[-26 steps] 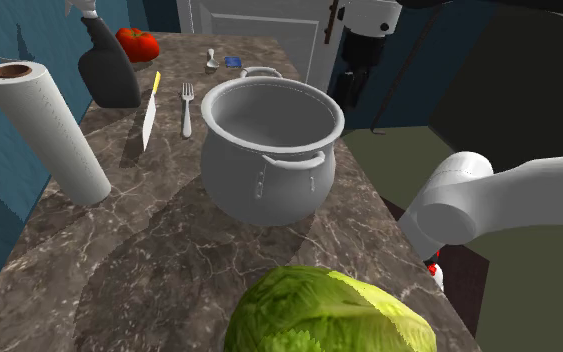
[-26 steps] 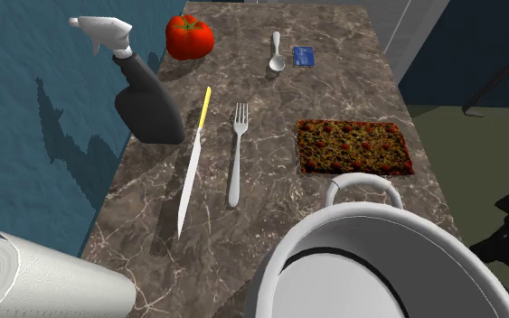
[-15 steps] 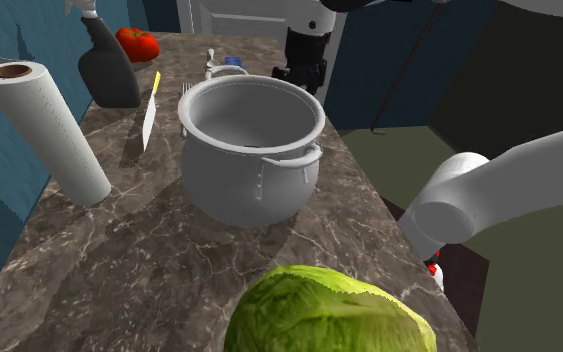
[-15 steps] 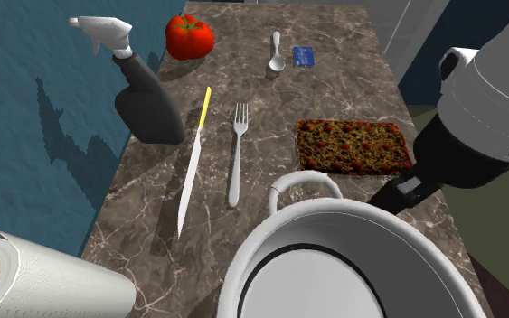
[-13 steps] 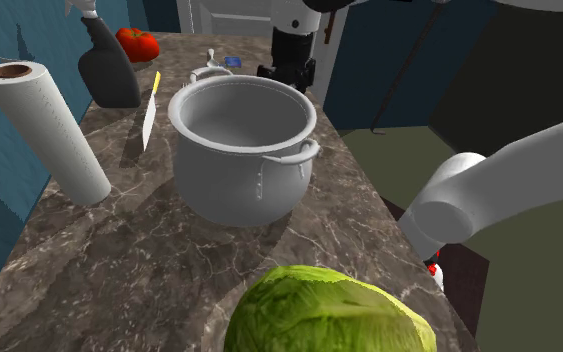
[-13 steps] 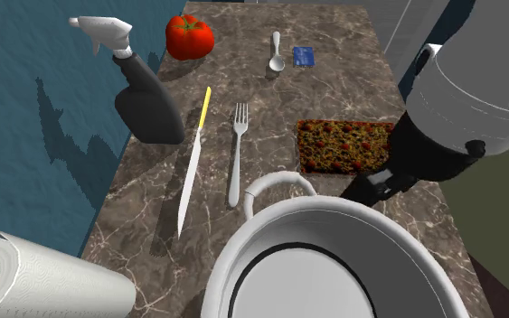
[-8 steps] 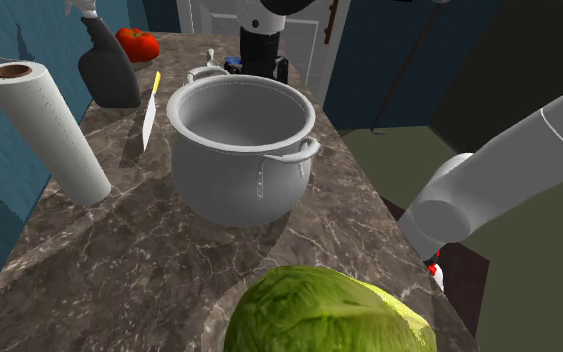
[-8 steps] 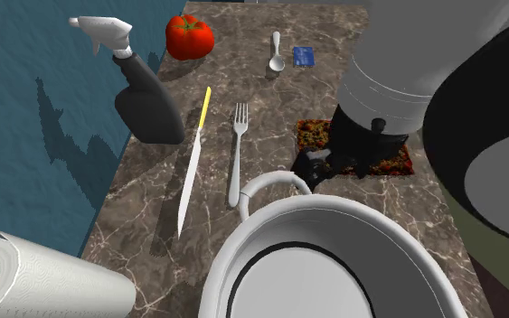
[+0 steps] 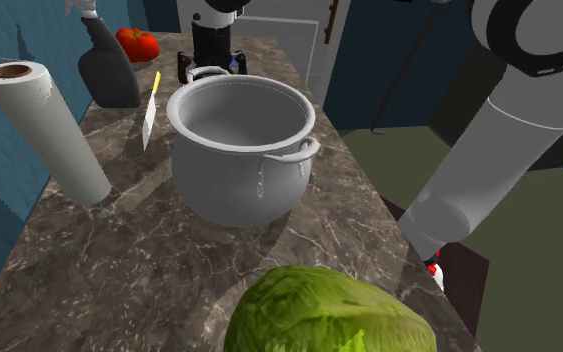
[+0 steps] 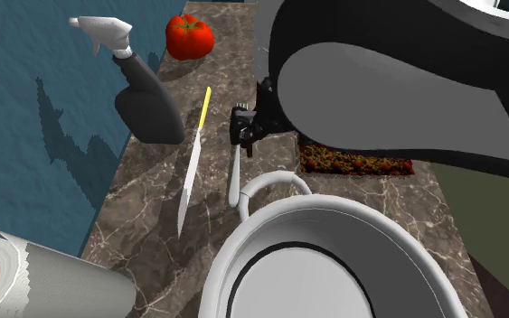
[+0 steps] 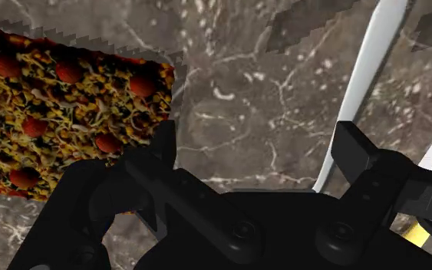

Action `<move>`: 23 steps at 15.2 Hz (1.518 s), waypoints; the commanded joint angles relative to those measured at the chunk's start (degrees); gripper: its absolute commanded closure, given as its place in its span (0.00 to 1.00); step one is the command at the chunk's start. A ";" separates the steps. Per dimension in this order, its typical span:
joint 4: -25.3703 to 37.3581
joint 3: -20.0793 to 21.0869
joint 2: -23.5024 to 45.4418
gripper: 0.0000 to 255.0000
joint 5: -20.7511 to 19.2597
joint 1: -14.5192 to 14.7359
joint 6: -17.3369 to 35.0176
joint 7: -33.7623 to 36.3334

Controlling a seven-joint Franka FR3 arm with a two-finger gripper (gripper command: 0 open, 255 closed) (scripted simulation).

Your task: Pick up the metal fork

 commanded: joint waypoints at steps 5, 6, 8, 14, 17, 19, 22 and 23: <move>17.84 -0.51 14.66 0.00 -6.94 2.77 -3.51 11.02; 21.49 -0.87 17.34 0.00 -8.01 3.53 -4.51 12.52; 27.80 -1.62 21.75 0.00 -9.59 4.91 -6.39 14.66; 22.65 -1.78 21.41 0.00 -9.58 4.43 -1.60 15.00; 21.44 -1.82 21.42 0.00 -9.62 4.33 -0.39 15.10; 21.62 -1.81 21.50 1.00 -9.65 4.38 -0.49 15.12; 21.19 -1.82 21.35 1.00 -9.61 4.30 -0.19 15.11; 21.60 -1.87 21.72 1.00 -9.70 4.33 -0.25 15.04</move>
